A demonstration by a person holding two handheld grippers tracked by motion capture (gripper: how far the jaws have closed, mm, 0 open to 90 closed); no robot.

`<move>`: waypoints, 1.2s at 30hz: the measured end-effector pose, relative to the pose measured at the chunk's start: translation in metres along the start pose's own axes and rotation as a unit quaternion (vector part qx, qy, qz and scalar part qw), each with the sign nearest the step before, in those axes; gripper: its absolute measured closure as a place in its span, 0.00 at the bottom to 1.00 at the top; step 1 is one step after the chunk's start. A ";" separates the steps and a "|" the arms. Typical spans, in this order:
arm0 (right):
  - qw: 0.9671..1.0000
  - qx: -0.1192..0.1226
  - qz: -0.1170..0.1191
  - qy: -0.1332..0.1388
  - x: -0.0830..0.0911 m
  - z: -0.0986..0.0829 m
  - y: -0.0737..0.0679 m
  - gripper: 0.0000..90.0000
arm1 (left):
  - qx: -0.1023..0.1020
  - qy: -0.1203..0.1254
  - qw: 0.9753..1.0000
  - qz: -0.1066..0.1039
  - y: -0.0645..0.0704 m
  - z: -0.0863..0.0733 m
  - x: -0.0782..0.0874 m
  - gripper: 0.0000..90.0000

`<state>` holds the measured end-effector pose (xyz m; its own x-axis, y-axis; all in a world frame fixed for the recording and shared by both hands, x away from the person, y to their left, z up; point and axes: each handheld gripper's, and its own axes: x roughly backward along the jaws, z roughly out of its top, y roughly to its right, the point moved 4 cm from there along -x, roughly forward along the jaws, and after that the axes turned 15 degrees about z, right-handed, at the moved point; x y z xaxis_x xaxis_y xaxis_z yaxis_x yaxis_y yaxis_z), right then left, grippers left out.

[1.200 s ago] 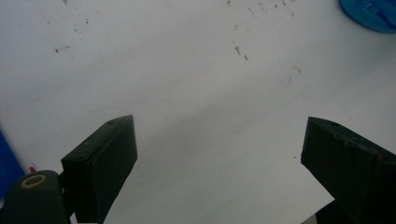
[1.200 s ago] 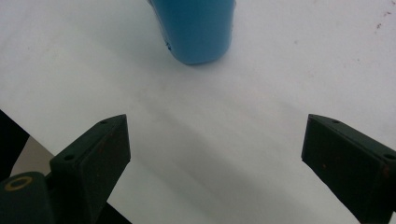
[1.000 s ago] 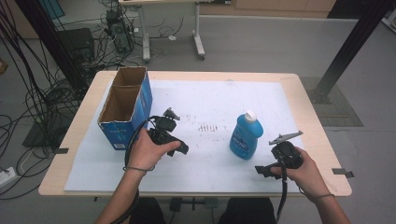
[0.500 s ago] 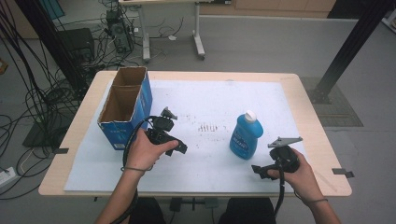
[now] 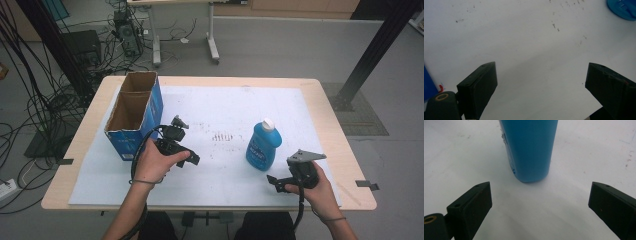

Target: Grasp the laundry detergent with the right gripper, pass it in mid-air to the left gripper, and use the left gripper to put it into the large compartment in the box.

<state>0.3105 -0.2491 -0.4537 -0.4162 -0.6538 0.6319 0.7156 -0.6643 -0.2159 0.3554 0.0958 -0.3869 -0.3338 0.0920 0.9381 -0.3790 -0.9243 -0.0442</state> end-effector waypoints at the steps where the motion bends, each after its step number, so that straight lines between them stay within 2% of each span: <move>1: 1.000 0.002 0.001 0.005 0.000 0.000 0.000 0.05 | 0.000 0.000 1.000 0.000 0.000 0.000 0.000 0.12; 6: 0.999 0.011 0.013 0.035 -0.002 0.000 0.000 0.05 | 0.004 0.000 1.000 -0.002 0.000 -0.001 -0.001 0.12; 11: 0.998 0.016 0.020 0.050 -0.003 -0.002 0.000 0.04 | 0.004 -0.001 1.000 -0.007 0.001 -0.002 0.000 0.12; 20: 0.994 0.019 0.037 0.100 -0.003 -0.002 0.001 0.03 | 0.005 -0.001 1.000 -0.005 0.001 -0.003 0.001 0.12; 30: 0.989 0.027 0.048 0.138 -0.003 0.004 -0.001 0.03 | 0.009 0.002 1.000 -0.006 -0.001 -0.004 0.004 0.12; 36: 0.987 0.029 0.053 0.150 -0.003 0.006 -0.002 0.03 | 0.010 0.003 1.000 -0.005 -0.002 -0.004 0.006 0.12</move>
<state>0.3142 -0.2433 -0.4506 -0.4778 -0.8020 0.3583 0.7916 -0.5700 -0.2203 0.3509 0.0991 -0.3824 -0.3345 0.1041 0.9366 -0.3652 -0.9305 -0.0270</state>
